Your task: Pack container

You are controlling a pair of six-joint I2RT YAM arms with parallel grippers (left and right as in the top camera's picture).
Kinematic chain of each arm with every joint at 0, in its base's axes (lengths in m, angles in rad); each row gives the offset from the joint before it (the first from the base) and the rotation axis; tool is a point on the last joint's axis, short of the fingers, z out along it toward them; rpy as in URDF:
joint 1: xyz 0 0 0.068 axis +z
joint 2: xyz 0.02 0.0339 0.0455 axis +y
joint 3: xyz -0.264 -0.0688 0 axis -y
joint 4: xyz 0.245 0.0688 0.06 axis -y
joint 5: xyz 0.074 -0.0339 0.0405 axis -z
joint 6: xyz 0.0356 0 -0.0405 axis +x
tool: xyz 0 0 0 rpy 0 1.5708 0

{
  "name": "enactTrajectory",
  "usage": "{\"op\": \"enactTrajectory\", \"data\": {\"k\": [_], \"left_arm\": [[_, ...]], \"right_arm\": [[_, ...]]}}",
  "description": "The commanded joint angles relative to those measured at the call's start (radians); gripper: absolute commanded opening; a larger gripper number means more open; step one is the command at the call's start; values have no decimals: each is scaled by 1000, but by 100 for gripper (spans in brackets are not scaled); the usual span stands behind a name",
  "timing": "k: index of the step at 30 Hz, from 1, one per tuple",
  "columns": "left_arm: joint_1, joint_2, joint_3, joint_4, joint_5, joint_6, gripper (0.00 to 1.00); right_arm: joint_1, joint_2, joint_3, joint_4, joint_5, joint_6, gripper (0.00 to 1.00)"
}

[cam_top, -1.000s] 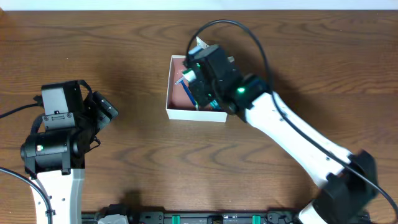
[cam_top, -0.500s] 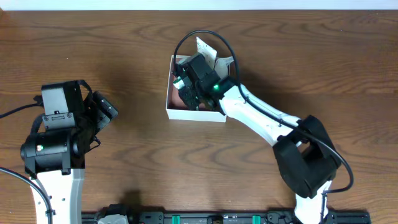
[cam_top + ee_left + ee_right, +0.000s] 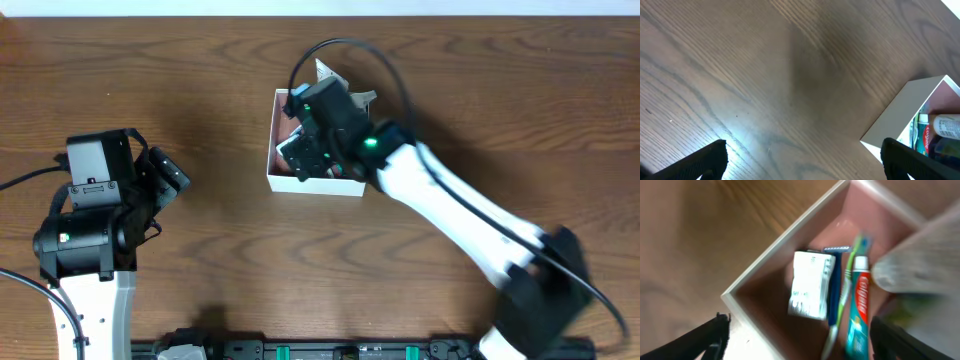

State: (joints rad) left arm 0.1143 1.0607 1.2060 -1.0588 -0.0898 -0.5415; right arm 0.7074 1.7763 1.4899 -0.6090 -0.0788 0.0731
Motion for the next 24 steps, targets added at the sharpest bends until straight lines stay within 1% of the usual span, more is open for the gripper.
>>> {"op": "enactTrajectory", "data": {"k": [1,9,13,16,20,24], "left_arm": [[4,5,-1,-3,-20,18,98],[4,5,-1,-3,-20,18,98],[4,5,-1,-3,-20,18,98],[4,5,-1,-3,-20,18,98],[4,5,-1,-3,-20,18,98],[4,5,-1,-3,-20,18,98]], "right_arm": [[12,-146,22,-64,3,1,98],[13,-439,22,-179,5,-4,99],[11,-571,22,-253,79,-30,99],[11,-658,22,-266,117,-31,99],[11,-748,22,-270,243,-43,99],[11,-819,21,-306,451,-68,99]]}}
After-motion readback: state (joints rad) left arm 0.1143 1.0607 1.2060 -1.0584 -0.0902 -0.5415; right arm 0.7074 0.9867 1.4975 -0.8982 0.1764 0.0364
